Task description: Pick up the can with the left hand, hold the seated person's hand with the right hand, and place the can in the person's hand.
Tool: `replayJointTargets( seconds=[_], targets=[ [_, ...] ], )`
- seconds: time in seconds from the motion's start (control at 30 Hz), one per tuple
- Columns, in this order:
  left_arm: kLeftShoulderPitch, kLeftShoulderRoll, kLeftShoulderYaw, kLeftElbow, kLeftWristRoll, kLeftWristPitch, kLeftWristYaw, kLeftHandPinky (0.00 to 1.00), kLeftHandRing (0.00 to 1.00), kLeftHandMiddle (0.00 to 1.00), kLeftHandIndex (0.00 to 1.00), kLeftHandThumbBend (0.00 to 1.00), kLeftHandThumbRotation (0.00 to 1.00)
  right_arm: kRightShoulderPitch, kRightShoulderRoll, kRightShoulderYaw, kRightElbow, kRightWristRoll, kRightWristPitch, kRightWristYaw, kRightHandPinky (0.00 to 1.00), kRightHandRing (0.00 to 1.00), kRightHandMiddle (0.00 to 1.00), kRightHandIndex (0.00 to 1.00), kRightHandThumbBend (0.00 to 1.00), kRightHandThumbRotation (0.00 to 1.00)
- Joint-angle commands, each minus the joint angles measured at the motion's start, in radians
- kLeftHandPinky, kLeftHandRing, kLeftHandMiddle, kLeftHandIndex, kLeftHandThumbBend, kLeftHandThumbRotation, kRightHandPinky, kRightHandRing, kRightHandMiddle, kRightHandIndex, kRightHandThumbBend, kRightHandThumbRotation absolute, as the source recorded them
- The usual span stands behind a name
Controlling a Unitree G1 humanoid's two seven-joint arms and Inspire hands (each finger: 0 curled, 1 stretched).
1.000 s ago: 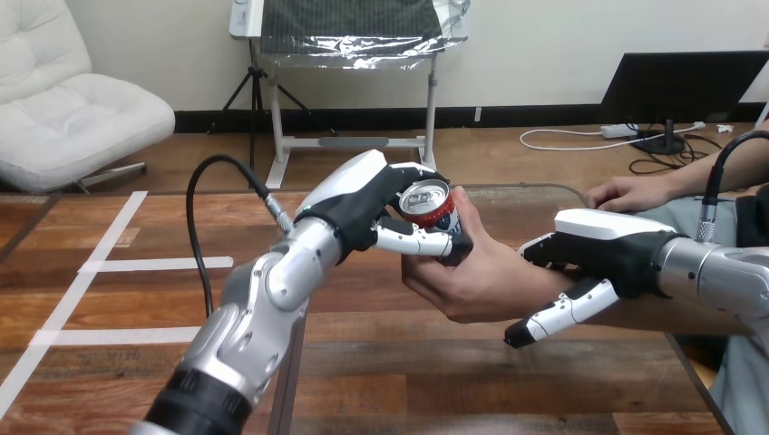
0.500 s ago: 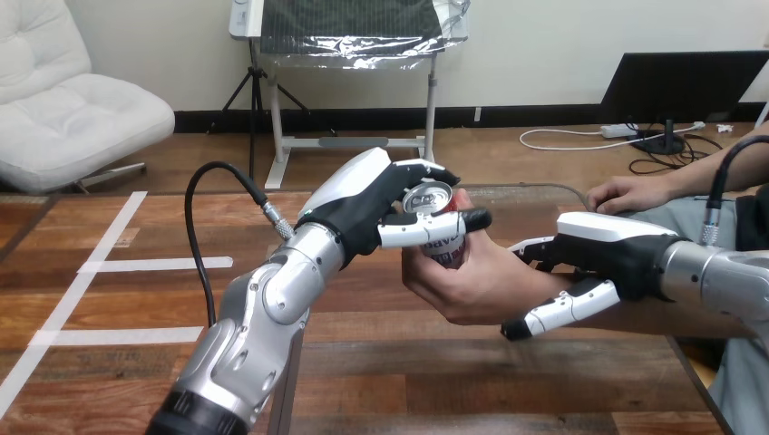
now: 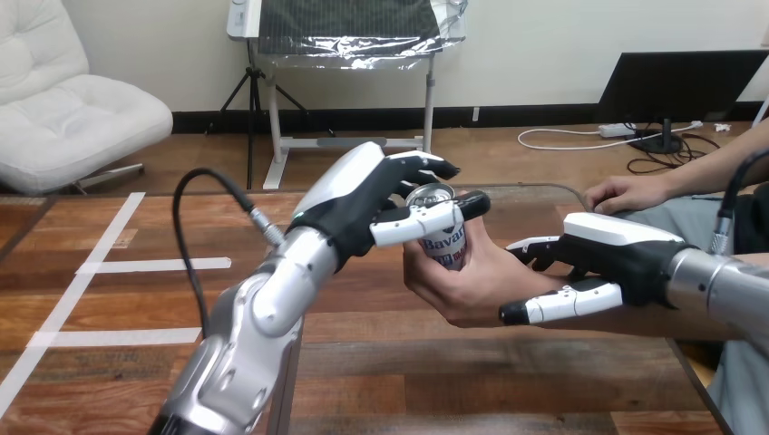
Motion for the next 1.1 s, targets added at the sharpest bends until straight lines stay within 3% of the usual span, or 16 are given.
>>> replayJointTargets(
  seconds=[0.0,0.3,0.73,1.07],
  targets=[
    [0.030,0.023,0.053,-0.075,-0.023,0.001,0.026,0.67,0.79,0.80,0.79,0.69,0.85,0.031,0.013,-0.034,0.019,0.026,-0.014,-0.040,0.70,0.87,0.89,0.91,1.00,0.99],
    [0.109,0.014,0.094,-0.154,-0.063,0.025,0.029,0.69,0.82,0.83,0.82,0.68,0.85,0.056,0.030,-0.059,0.026,0.054,-0.030,-0.107,0.70,0.88,0.90,0.92,1.00,1.00],
    [0.232,-0.016,0.161,-0.299,-0.126,0.061,0.059,0.74,0.85,0.85,0.84,0.65,0.82,0.085,0.083,-0.110,0.050,0.137,-0.074,-0.185,0.73,0.89,0.91,0.94,1.00,1.00],
    [0.313,-0.025,0.204,-0.424,-0.166,0.082,0.074,0.75,0.87,0.87,0.85,0.52,0.78,0.122,0.142,-0.165,0.024,0.237,-0.095,-0.227,0.77,0.90,0.93,0.93,1.00,1.00]
  ],
)
